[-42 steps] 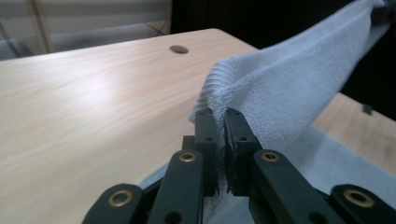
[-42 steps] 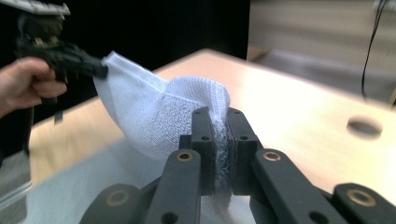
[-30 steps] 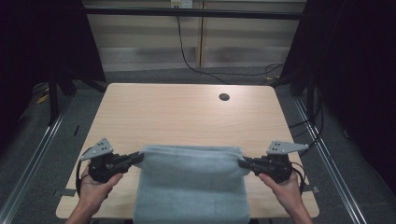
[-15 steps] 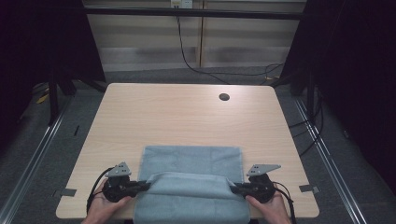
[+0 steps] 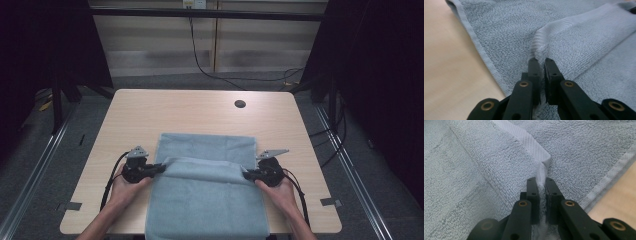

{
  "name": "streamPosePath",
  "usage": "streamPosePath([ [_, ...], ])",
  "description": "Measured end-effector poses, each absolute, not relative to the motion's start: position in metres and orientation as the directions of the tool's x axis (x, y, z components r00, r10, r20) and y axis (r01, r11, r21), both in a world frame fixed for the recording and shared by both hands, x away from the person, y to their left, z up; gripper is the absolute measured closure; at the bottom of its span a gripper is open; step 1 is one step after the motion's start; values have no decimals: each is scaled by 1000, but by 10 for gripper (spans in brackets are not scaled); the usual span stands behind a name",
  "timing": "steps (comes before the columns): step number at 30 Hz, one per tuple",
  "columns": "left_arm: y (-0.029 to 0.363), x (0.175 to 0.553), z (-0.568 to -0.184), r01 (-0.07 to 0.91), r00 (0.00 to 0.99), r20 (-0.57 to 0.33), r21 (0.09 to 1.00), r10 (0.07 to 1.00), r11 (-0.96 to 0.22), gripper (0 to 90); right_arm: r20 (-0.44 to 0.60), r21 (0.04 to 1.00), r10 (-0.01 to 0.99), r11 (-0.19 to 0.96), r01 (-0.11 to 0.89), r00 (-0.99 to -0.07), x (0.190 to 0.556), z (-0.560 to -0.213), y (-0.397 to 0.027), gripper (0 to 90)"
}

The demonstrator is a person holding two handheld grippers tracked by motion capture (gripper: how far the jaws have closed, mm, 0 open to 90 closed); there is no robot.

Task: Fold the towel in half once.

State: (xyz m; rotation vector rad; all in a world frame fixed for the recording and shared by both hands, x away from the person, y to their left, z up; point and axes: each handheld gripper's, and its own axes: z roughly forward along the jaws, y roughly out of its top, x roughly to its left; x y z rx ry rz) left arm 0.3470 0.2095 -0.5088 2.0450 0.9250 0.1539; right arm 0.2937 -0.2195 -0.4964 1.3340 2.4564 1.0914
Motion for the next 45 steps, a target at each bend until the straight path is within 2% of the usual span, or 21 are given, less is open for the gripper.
streamPosePath([
  [8,205,388,-509,580,673,-217,748,707,-323,849,186,663,808,316,678,-559,339,-498,-216,841],
  [18,202,420,-508,604,641,-219,735,736,-308,849,183,684,838,267,679,-514,384,-502,-217,842],
  [23,199,430,-508,621,616,-229,729,753,-287,848,165,707,851,250,662,-498,394,-505,-217,842],
  [29,193,438,-502,625,610,-189,712,770,-320,854,160,703,872,228,674,-462,405,-503,-222,844],
  [32,196,438,-495,622,588,-233,743,775,-249,857,165,715,872,216,665,-460,404,-499,-227,844],
  [37,200,433,-459,550,621,-222,806,752,-217,860,188,779,857,167,604,-480,398,-472,-235,844],
  [43,202,424,-392,443,649,-228,889,726,-117,860,200,892,838,59,448,-508,392,-406,-246,844],
  [45,198,417,-369,392,673,-192,912,715,-124,859,191,913,836,42,406,-515,391,-387,-249,844],
])
